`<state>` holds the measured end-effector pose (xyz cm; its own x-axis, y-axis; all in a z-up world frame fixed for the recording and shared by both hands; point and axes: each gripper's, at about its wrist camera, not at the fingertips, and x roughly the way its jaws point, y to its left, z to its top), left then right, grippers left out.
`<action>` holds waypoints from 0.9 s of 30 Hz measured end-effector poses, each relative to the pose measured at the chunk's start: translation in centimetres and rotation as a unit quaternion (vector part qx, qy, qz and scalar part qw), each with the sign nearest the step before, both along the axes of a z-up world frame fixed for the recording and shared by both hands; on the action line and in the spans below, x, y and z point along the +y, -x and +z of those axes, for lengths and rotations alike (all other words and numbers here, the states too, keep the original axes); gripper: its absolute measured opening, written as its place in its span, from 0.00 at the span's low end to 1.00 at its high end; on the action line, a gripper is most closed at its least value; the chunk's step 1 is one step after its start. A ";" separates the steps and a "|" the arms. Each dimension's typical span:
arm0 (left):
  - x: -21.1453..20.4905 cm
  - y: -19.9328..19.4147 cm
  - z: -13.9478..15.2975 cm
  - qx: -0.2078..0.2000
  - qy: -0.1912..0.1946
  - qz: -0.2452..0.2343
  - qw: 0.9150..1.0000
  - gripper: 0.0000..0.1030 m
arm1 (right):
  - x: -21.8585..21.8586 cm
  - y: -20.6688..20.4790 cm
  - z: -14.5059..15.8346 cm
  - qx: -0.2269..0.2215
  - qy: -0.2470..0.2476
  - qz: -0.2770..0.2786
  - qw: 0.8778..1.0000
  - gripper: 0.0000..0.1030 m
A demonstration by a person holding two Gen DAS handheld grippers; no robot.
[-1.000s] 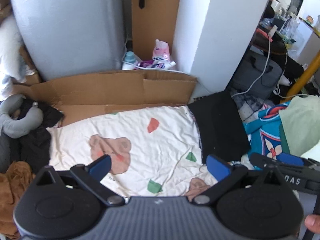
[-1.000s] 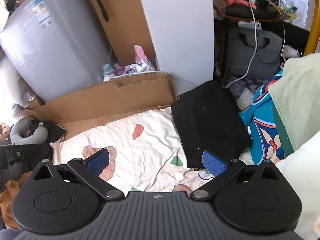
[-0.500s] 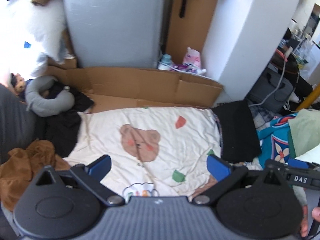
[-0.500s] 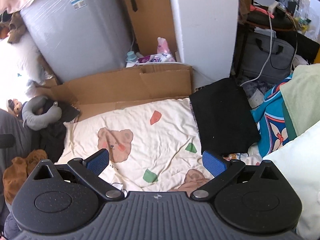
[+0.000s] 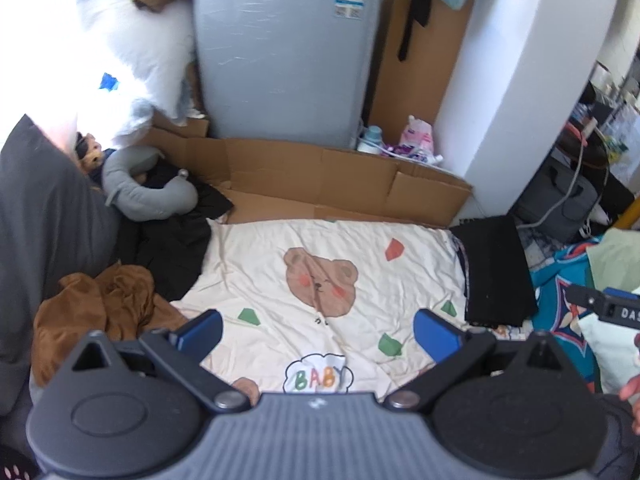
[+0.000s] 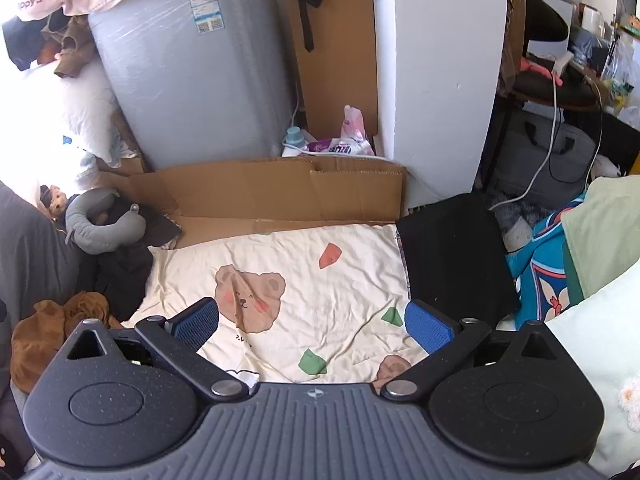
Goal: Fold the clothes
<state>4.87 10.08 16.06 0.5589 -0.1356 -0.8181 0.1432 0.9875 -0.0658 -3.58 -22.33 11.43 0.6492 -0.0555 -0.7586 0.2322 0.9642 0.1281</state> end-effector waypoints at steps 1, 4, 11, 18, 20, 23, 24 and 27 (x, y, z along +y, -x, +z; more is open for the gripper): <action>0.3 0.2 0.1 -0.005 -0.003 0.003 1.000 1.00 | 0.2 0.3 0.2 -0.003 0.002 0.001 1.000 0.99; 0.8 1.0 0.2 -0.015 -0.003 0.012 1.000 1.00 | 0.8 1.0 0.4 -0.013 0.010 -0.001 1.000 0.99; 1.4 3.0 -0.7 -0.036 -0.009 0.034 0.999 1.00 | 1.9 2.6 -0.3 -0.019 0.011 0.011 1.000 0.99; 1.5 3.5 -3.1 -0.049 -0.005 0.053 0.997 1.00 | 2.9 3.8 -1.6 -0.027 0.006 0.013 1.000 0.99; 1.2 3.9 -3.8 -0.049 -0.003 0.054 0.997 1.00 | 3.3 4.0 -2.0 -0.022 0.001 0.020 1.000 0.99; 0.6 4.2 -4.5 -0.055 -0.001 0.055 0.997 1.00 | 4.2 4.4 -2.2 -0.028 0.004 0.028 0.999 0.99; 0.4 4.3 -4.6 -0.058 0.000 0.055 0.997 1.00 | 4.5 4.4 -2.3 -0.029 0.009 0.032 0.999 0.99; -0.2 4.3 -5.1 -0.064 0.002 0.058 0.996 1.00 | 5.1 4.7 -2.6 -0.032 0.023 0.041 0.998 0.99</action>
